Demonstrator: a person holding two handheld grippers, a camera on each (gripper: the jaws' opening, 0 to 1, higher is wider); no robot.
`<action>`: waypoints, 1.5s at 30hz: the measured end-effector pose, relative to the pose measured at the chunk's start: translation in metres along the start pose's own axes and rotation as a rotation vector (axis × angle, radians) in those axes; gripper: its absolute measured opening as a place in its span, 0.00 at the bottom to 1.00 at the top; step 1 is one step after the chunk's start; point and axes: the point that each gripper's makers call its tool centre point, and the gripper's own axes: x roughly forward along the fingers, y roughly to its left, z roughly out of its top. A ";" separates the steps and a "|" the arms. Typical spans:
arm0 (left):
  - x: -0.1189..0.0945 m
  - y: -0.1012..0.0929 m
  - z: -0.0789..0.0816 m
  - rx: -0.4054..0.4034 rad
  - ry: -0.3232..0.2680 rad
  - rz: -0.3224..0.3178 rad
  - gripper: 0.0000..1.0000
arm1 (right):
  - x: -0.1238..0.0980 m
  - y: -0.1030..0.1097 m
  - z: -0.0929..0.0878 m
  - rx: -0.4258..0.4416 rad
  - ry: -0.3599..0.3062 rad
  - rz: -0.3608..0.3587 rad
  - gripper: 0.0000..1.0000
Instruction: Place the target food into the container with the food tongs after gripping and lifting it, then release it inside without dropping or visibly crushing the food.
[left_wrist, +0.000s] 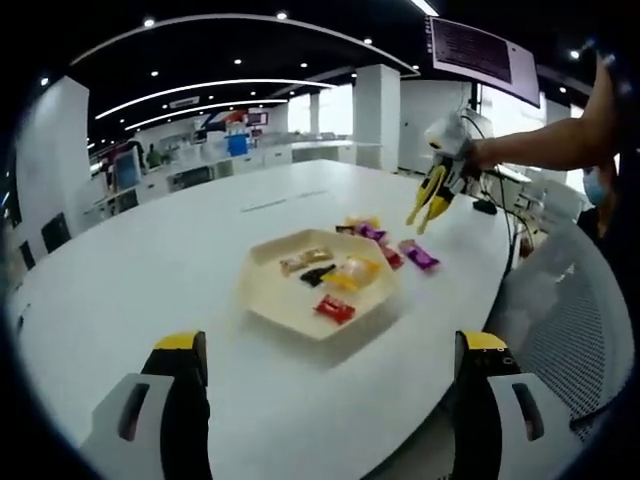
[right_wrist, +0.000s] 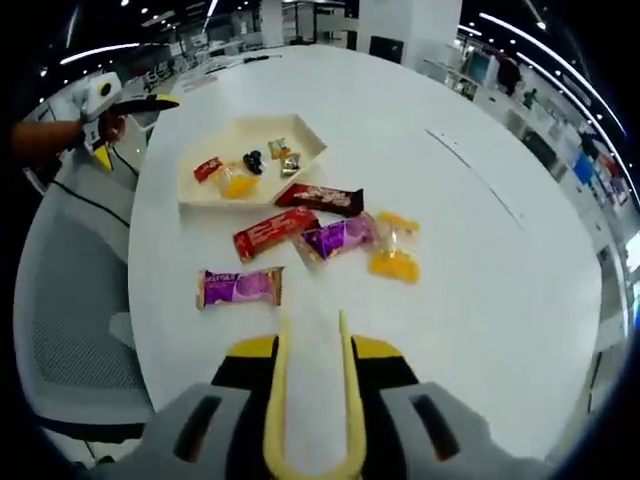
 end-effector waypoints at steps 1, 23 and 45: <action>0.000 0.000 0.000 -0.001 0.000 0.001 0.99 | 0.002 0.000 0.000 0.000 0.003 0.004 0.26; 0.000 0.002 -0.002 -0.006 0.000 0.009 0.99 | 0.011 -0.020 0.028 0.027 -0.064 -0.056 0.26; 0.004 0.003 -0.014 0.019 0.057 0.014 0.99 | 0.030 -0.092 0.051 0.191 -0.134 -0.159 0.26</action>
